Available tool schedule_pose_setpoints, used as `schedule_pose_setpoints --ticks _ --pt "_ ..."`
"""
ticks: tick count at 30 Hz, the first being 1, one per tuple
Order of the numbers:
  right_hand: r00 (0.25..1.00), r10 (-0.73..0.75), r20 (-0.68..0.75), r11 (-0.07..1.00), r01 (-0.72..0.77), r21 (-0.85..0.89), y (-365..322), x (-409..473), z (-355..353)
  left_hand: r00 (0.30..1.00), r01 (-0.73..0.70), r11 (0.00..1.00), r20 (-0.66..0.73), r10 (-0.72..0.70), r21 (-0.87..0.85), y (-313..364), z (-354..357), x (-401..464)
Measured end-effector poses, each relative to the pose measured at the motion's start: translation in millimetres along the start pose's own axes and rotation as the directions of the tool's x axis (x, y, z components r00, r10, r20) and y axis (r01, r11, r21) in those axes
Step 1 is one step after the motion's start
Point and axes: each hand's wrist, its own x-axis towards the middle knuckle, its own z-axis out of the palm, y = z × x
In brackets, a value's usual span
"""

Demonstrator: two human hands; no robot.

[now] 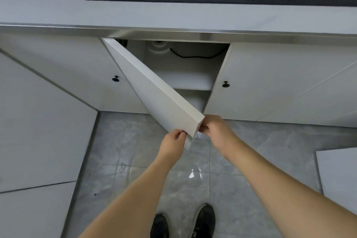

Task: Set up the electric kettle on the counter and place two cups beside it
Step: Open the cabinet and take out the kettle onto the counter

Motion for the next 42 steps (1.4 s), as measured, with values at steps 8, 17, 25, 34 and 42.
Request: schedule_pose_setpoints --ticks 8,17,25,34,42 --pt "0.982 0.153 -0.11 0.988 -0.155 -0.017 -5.4 -22.7 29.8 0.969 0.245 0.833 0.133 -0.206 -0.496 1.7 -69.3 -31.3" --pt "0.994 0.11 -0.017 0.982 -0.112 -0.155 -5.4 -58.6 90.0 0.995 -0.026 0.97 -0.101 0.002 -0.241 82.4 -157.3 -54.9" --pt "0.99 0.034 0.135 0.999 -0.037 0.024 -23.6 -77.8 148.7 0.995 0.101 0.969 -0.001 -0.103 -0.224 78.8 -197.9 -70.2" --pt "0.954 0.111 0.28 0.991 -0.127 0.043 -41.5 -75.5 244.0 0.994 0.109 0.994 -0.009 -0.109 0.023 58.7 -273.2 -69.6" --pt "0.942 0.158 0.296 0.987 -0.154 -0.038 -28.1 -61.4 259.3 0.997 0.077 0.997 0.022 -0.078 0.031 55.2 -287.7 -63.4"
